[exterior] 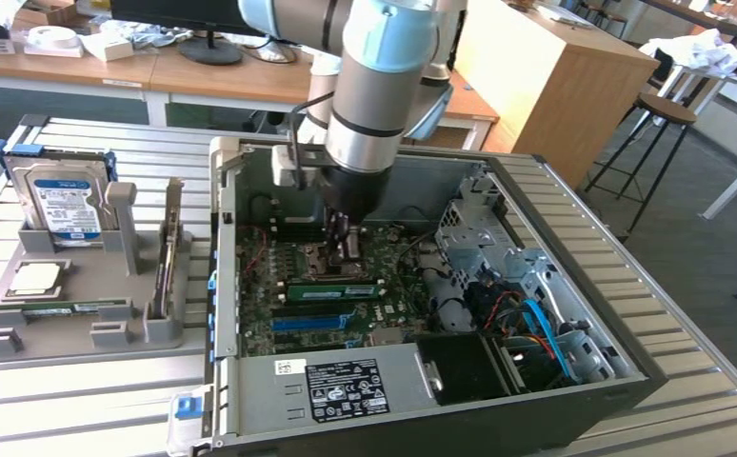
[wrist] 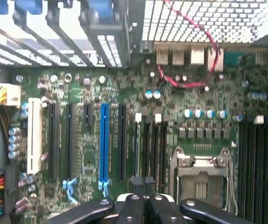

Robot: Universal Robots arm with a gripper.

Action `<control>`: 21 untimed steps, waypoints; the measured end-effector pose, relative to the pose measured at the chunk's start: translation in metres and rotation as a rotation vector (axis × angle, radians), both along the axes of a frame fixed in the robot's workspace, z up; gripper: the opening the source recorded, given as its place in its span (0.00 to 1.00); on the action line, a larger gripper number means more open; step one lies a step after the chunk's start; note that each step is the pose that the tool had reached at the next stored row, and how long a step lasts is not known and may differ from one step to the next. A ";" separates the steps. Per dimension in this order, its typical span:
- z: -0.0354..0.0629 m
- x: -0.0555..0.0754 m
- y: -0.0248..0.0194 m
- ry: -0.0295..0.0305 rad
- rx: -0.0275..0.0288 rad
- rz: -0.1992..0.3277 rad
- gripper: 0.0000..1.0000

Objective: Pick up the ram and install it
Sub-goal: 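Press down the ram until it locks into place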

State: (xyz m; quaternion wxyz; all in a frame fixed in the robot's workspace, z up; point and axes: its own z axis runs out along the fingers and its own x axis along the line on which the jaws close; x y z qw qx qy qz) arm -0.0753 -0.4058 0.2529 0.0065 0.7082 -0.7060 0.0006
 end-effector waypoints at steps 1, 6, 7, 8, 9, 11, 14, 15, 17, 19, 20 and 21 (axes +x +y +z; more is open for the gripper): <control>-0.0001 -0.002 0.0000 0.0000 -0.0001 0.000 0.10; -0.0004 -0.014 0.0000 0.0000 0.0000 0.000 0.10; -0.0005 -0.015 0.0000 0.0001 0.0000 0.000 0.10; -0.0005 -0.016 0.0001 -0.0001 0.0001 0.000 0.10; -0.0005 -0.016 0.0000 -0.0001 0.0000 0.000 0.10; -0.0005 -0.016 0.0000 0.0000 0.0000 0.000 0.10; -0.0010 -0.016 0.0000 0.0000 0.0000 0.000 0.10; -0.0017 -0.016 0.0000 0.0000 0.0000 0.000 0.10; -0.0032 -0.016 0.0000 0.0000 0.0000 0.000 0.10; -0.0045 -0.016 0.0000 0.0000 0.0000 0.000 0.10; -0.0053 -0.016 0.0000 0.0000 0.0000 0.000 0.10; -0.0061 -0.016 0.0000 0.0000 0.0000 0.000 0.10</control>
